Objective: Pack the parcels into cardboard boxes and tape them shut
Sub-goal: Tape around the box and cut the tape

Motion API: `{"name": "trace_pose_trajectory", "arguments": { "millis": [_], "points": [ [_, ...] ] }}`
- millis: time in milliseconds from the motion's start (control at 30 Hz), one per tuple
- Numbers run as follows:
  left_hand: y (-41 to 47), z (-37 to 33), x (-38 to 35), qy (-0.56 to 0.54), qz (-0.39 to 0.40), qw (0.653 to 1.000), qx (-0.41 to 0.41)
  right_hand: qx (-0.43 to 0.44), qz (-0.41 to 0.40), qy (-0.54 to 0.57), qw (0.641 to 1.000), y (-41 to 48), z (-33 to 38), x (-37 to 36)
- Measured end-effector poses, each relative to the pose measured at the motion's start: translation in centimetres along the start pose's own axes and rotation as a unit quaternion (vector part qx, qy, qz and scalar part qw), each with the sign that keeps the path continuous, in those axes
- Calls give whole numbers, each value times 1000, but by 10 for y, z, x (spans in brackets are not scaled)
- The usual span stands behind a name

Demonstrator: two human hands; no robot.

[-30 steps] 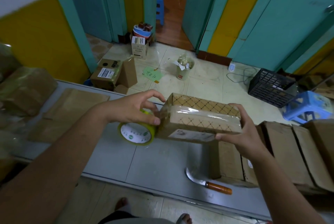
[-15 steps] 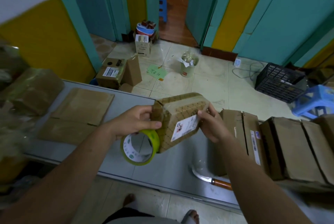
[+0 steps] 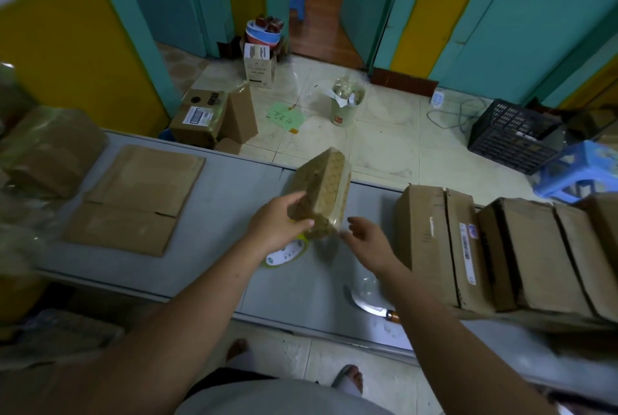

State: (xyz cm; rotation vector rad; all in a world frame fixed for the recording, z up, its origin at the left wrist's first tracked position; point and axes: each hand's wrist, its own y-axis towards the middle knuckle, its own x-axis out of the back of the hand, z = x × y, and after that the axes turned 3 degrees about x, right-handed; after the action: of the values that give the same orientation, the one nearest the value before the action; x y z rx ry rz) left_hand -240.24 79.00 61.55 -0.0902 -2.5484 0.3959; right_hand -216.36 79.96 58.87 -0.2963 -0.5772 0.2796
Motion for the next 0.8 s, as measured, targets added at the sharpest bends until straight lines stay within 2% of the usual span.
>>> {"name": "trace_pose_trajectory", "arguments": {
  "millis": [100, 200, 467, 633, 800],
  "points": [
    [-1, 15, -18, 43, 5, 999, 2, -14, 24, -138, 990, -17, -29, 8],
    [1, 32, -32, 73, 13, 997, -36, -45, 85, -265, 960, -36, -52, 10],
    [0, 31, -29, 147, 47, 985, -78, -72, 152, -423, 891, -66, -64, -6],
    [2, 35, -15, 182, 76, 976, -93, -81, 144, -396, 903, -47, -60, -9],
    [-8, 43, 0, 205, 87, 969, -110, -17, 83, -322, 943, -53, -65, 0]
  ]
}}
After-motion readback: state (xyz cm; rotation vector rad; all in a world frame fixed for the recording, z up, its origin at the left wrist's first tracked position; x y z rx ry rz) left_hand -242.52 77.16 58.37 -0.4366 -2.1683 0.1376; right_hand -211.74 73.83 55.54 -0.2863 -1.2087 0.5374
